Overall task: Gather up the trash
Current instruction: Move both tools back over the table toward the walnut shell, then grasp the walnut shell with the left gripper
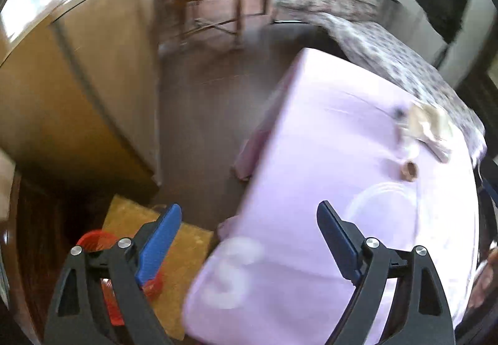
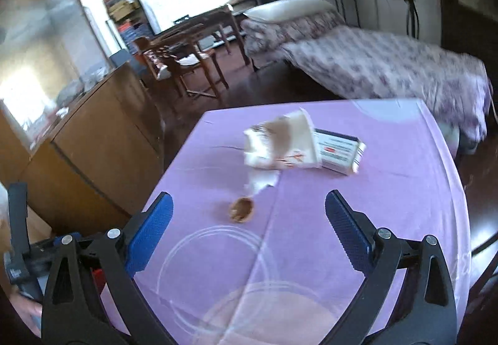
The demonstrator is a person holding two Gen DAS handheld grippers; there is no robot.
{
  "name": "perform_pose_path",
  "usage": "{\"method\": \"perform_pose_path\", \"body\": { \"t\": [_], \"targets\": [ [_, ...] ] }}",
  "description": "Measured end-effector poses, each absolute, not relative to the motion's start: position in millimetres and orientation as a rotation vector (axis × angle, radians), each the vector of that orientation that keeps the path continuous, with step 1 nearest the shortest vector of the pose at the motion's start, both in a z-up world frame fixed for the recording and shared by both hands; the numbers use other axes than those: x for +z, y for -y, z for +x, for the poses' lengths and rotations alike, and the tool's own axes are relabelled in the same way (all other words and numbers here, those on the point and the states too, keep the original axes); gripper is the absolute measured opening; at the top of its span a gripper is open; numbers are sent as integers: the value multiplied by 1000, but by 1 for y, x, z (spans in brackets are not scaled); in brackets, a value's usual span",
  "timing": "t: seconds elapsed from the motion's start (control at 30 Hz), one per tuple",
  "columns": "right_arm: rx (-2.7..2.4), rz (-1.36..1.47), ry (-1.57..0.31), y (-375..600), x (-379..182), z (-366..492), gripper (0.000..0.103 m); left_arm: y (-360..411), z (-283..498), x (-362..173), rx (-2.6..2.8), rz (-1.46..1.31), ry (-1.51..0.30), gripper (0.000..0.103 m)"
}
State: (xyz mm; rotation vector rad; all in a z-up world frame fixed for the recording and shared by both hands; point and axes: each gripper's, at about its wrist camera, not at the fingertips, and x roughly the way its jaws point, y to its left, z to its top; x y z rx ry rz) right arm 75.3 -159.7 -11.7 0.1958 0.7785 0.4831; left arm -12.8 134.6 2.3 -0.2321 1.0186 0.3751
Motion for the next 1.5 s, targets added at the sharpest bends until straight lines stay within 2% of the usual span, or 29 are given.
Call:
{"method": "perform_pose_path", "body": {
  "t": [0.17,0.33,0.5,0.9,1.1,1.23,1.4,1.5],
  "targets": [
    [384,121,-712,183,-11,87,95,-84,28,-5,265,-214,-1051,87],
    [399,266,-798,207,-26,101,95,-42,62,-17,221,-185,-1076,88],
    [341,275,-775,226,-29,107,95,-16,89,-38,197,-230,-1101,88],
    [288,397,-812,255,-39,124,95,-11,114,-57,128,-229,-1102,88],
    [304,365,-806,245,-38,120,95,-6,120,-61,119,-185,-1098,85],
    [314,356,-810,241,-39,118,95,-4,124,-63,139,-152,-1083,78],
    [312,361,-811,242,-38,119,95,3,127,-63,143,-99,-1073,74],
    [314,366,-811,241,-38,118,95,8,125,-63,139,-74,-1058,66]
  ]
}}
